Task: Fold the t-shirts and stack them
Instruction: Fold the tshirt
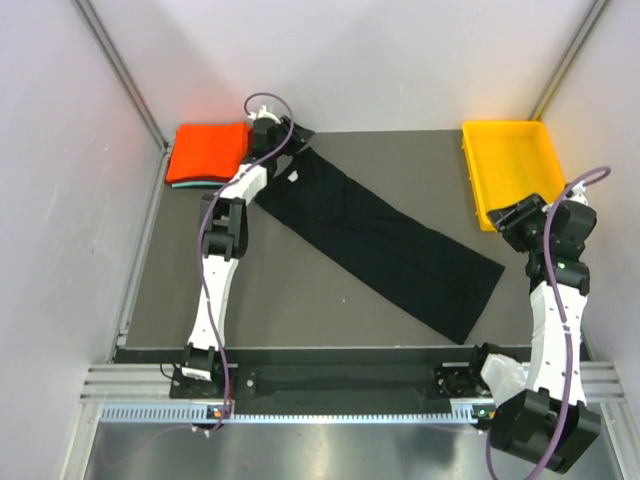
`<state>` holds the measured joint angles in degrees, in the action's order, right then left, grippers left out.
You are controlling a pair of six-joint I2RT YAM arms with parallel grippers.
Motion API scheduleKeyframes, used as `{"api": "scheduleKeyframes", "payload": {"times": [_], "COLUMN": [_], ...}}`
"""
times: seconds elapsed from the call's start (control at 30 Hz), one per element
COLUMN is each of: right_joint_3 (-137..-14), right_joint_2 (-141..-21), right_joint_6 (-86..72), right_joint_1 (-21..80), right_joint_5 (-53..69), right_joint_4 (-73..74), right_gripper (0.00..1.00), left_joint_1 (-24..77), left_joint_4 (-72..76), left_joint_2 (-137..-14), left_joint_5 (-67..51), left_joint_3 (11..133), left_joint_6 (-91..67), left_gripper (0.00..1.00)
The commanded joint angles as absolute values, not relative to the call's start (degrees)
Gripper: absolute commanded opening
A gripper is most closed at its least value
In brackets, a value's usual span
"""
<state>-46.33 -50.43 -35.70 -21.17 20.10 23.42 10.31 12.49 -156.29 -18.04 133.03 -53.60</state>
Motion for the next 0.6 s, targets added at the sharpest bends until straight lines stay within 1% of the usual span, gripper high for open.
{"api": "scheduleKeyframes", "payload": {"times": [0.0,0.03,0.07,0.1,0.13,0.17,0.2,0.23,0.27,0.3,0.33,0.37,0.4,0.47,0.57], "right_joint_3": [-51.76,-51.94,-52.03,-51.94,-51.68,-51.42,-50.11,-49.31,-48.44,-47.73,-46.51,-45.97,-45.62,-44.83,-45.17], "right_joint_2": [-50.54,-50.45,-50.36,-50.01,-49.75,-49.49,-48.35,-47.64,-46.68,-45.10,-44.22,-43.69,-42.64,-42.01,-41.66], "right_joint_6": [-32.26,-31.91,-31.47,-31.12,-30.94,-30.76,-30.76,-30.67,-30.85,-30.85,-30.76,-30.76,-30.67,-30.32,-30.15], "right_joint_1": [-17.68,-16.97,-16.18,-15.48,-14.42,-13.98,-13.45,-13.27,-13.18,-13.10,-12.92,-12.92,-12.83,-12.83,-12.74], "right_joint_5": [17.05,16.62,16.61,16.52,16.70,16.87,17.14,17.75,18.01,18.28,18.63,18.81,18.98,19.60,21.00], "right_joint_4": [24.95,25.92,26.36,26.98,28.29,28.74,28.91,28.92,28.83,28.83,28.74,28.74,28.83,29.00,30.06], "right_gripper": [0.45,0.45,0.46,0.46,0.46,0.46,0.46,0.46,0.46,0.47,0.47,0.47,0.47,0.47,0.47], "left_joint_1": [9.49,9.41,9.14,9.05,9.05,8.97,8.96,8.96,8.88,8.96,8.88,8.79,8.70,8.70,8.70], "left_joint_4": [9.00,6.27,1.19,-1.90,-4.20,-7.52,-8.78,-10.01,-10.89,-10.72,-10.29,-9.67,-7.32,-7.03,-4.31], "left_joint_2": [-141.18,-138.37,-132.68,-129.76,-126.77,-120.82,-118.06,-115.43,-110.44,-108.13,-106.02,-102.52,-101.09,-98.28,-97.12], "left_joint_5": [-16.89,-15.74,-14.78,-11.81,-9.78,-8.28,-5.13,-3.71,-2.56,-1.68,-1.06,-1.05,-1.58,-0.53,-0.53], "left_joint_3": [125.55,123.07,119.91,116.84,110.11,106.56,103.30,96.14,92.93,88.99,85.81,79.69,77.02,71.32,67.07], "left_joint_6": [-46.52,-45.36,-44.39,-43.08,-42.72,-42.11,-41.32,-41.13,-40.96,-40.96,-41.65,-42.18,-42.62,-43.50,-44.73], "left_gripper": [0.46,0.46,0.46,0.45,0.44,0.43,0.43,0.42,0.41,0.40,0.37,0.36,0.34,0.34,0.34]}}
